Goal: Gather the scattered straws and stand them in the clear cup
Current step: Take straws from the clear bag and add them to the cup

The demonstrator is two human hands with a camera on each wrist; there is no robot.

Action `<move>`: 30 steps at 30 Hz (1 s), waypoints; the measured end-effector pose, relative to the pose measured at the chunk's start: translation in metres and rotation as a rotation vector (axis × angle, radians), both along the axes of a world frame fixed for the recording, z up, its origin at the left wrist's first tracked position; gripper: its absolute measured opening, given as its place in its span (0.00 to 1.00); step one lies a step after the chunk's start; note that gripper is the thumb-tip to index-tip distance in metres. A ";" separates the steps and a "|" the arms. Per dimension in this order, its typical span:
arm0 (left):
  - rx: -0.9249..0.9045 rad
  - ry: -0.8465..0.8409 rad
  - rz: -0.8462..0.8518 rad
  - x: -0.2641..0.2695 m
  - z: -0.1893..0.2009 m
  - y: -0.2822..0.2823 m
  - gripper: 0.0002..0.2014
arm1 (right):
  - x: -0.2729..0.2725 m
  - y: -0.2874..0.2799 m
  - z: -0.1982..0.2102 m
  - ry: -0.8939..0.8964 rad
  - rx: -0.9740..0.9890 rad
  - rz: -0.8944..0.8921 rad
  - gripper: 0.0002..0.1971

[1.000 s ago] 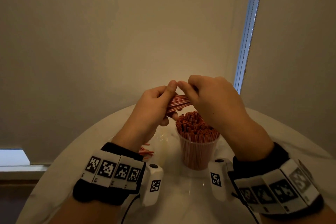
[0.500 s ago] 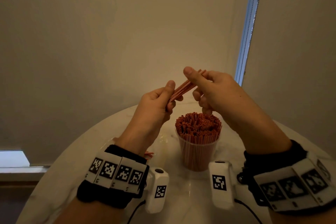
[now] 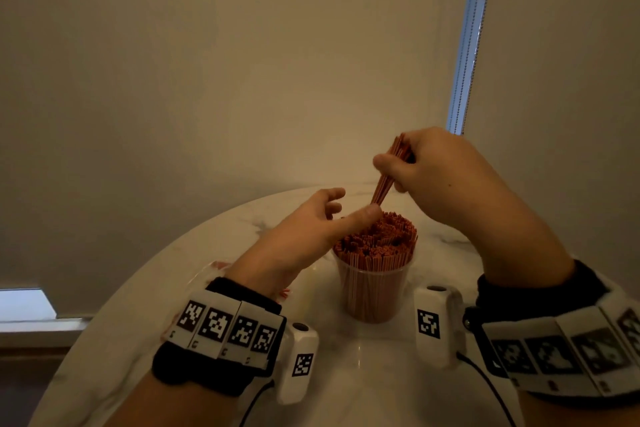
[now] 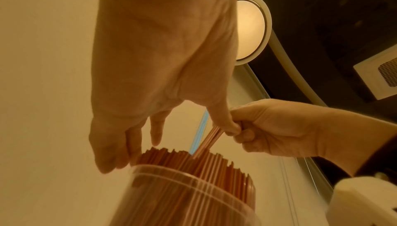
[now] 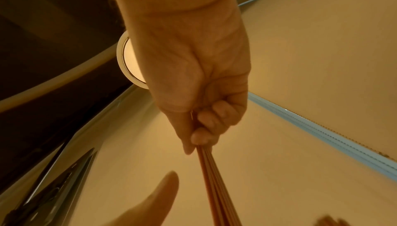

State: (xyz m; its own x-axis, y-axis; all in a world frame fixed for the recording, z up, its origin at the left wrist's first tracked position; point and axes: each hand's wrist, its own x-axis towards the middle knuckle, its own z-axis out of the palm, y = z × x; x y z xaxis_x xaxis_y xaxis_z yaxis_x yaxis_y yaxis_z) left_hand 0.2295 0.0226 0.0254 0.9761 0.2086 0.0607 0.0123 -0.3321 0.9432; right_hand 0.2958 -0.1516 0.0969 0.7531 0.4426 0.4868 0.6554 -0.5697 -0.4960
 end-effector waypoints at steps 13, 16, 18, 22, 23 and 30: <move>0.032 0.117 -0.235 0.001 -0.005 0.003 0.33 | 0.019 0.028 -0.039 0.132 -0.129 0.110 0.09; 0.057 0.104 -0.223 0.001 -0.005 0.004 0.23 | 0.021 0.023 -0.032 0.066 0.000 0.128 0.04; 0.051 0.097 -0.235 0.001 -0.004 0.002 0.20 | 0.022 0.019 -0.029 0.040 -0.007 0.140 0.05; 0.042 0.077 -0.241 0.000 -0.002 -0.002 0.21 | 0.018 0.023 -0.033 0.175 -0.303 0.229 0.06; 0.028 0.070 -0.254 0.000 -0.002 -0.002 0.19 | 0.018 0.024 -0.033 0.173 -0.305 0.237 0.06; 0.078 0.092 -0.177 0.002 -0.006 0.004 0.36 | 0.017 0.005 -0.021 0.236 -0.377 0.158 0.09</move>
